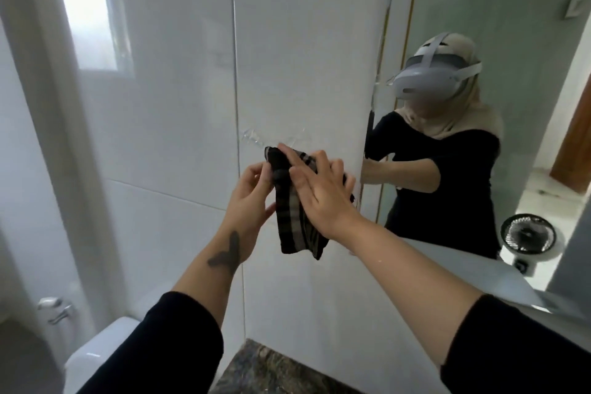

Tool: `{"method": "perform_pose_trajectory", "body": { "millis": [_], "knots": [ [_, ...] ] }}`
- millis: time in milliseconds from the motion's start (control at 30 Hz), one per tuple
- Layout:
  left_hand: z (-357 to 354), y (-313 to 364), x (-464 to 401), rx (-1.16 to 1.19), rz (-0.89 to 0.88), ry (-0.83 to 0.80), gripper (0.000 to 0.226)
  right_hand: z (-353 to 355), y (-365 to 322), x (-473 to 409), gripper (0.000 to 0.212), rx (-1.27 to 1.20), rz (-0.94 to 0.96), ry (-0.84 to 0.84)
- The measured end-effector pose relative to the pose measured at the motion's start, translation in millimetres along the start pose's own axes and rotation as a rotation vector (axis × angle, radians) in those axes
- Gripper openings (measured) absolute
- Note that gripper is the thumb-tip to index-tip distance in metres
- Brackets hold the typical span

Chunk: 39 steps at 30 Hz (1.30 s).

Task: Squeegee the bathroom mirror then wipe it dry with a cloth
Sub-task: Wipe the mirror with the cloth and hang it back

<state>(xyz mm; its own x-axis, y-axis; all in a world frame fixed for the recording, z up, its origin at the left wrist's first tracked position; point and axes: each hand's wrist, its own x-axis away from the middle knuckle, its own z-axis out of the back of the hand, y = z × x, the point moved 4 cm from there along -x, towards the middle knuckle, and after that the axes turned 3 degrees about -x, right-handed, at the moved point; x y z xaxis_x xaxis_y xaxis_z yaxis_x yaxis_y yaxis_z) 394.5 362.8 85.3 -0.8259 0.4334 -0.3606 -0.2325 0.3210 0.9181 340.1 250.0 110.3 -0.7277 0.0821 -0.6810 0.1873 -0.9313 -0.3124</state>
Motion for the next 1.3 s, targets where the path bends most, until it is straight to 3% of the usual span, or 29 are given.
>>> {"method": "perform_pose_trajectory", "body": {
  "millis": [200,433,667,767,867,1000,1200,1300],
  "knots": [
    [17.5,22.9,-13.0,-0.117,-0.120,0.160,0.010,-5.8,-5.4,-23.7,0.040,0.084,-0.068,0.005],
    [34.8,14.6,-53.9,-0.692,-0.289,0.300,0.015,-2.4,-7.7,-49.9,0.031,0.398,0.010,0.188],
    [33.1,-5.8,-83.9,-0.724,-0.246,0.365,0.019,-31.3,2.5,-66.7,0.016,0.621,0.002,0.200],
    [35.8,-11.1,-89.5,-0.714,-0.260,0.373,0.019,-42.7,10.1,-65.9,0.026,0.682,0.044,0.270],
    [36.6,-16.9,-88.3,-0.725,-0.268,0.378,0.020,-53.5,13.4,-56.8,0.036,0.683,0.023,0.291],
    [34.1,-25.6,-78.7,-0.989,-0.276,0.385,0.037,-61.7,10.6,-48.1,0.046,0.556,-0.112,0.174],
    [28.8,-33.7,-58.1,-0.738,-0.077,0.149,0.057,-75.5,13.7,-19.4,0.060,0.369,-0.368,0.047],
    [26.5,-39.6,-39.6,-0.815,-0.081,0.084,0.062,-81.8,13.5,5.9,0.062,0.239,-0.421,-0.012]
  ]
}}
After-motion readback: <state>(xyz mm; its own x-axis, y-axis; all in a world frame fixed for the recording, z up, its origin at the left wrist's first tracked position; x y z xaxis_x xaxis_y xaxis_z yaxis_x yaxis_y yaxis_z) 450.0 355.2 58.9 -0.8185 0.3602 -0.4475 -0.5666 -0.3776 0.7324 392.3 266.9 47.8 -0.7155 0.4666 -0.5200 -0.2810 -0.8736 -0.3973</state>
